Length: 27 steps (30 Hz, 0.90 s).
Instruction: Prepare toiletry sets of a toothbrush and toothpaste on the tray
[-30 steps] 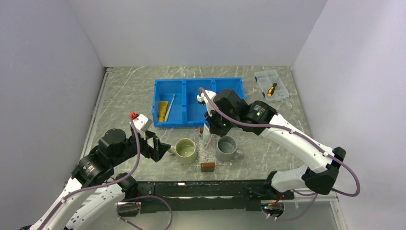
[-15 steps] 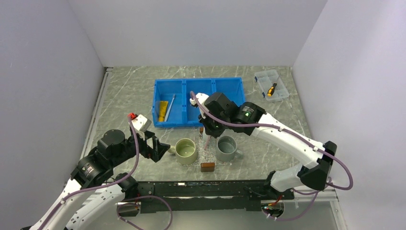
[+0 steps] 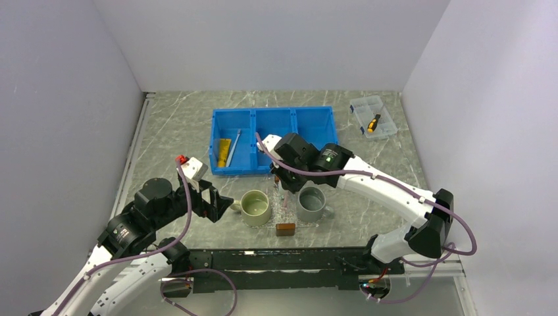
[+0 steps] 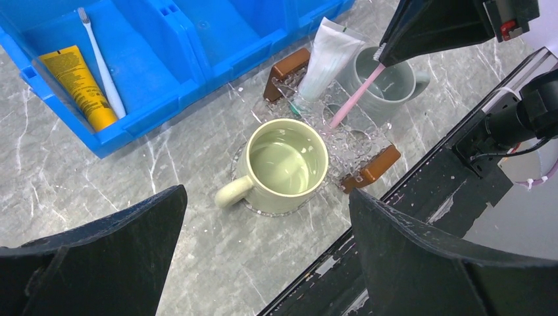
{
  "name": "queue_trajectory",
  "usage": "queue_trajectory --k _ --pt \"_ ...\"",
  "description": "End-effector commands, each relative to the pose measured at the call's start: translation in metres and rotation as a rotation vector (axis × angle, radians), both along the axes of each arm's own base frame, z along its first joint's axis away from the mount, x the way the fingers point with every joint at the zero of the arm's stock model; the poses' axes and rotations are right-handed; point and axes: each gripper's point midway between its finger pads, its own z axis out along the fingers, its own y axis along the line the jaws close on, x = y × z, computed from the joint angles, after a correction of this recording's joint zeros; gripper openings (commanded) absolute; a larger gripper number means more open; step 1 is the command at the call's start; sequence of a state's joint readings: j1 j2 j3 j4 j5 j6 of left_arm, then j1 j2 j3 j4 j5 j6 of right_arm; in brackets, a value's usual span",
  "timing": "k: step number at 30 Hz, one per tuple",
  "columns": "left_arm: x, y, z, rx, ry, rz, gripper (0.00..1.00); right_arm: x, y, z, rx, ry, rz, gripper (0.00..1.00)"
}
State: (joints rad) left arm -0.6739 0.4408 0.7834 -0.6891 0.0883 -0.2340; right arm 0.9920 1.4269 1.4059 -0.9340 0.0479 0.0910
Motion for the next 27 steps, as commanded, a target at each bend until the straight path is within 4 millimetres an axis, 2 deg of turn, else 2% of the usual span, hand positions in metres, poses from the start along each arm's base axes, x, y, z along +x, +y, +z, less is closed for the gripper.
queue_trajectory --k 1,5,27 --pt "0.002 0.0 0.005 -0.019 -0.008 0.016 0.99 0.003 0.004 0.003 0.036 -0.027 -0.021 0.0" --pt "0.002 0.001 0.004 -0.019 -0.007 0.018 0.99 0.002 0.004 0.0 0.047 -0.024 -0.026 0.0" --pt "0.002 0.001 0.004 -0.018 -0.005 0.02 0.99 0.005 0.005 0.012 0.072 -0.054 -0.038 0.0"
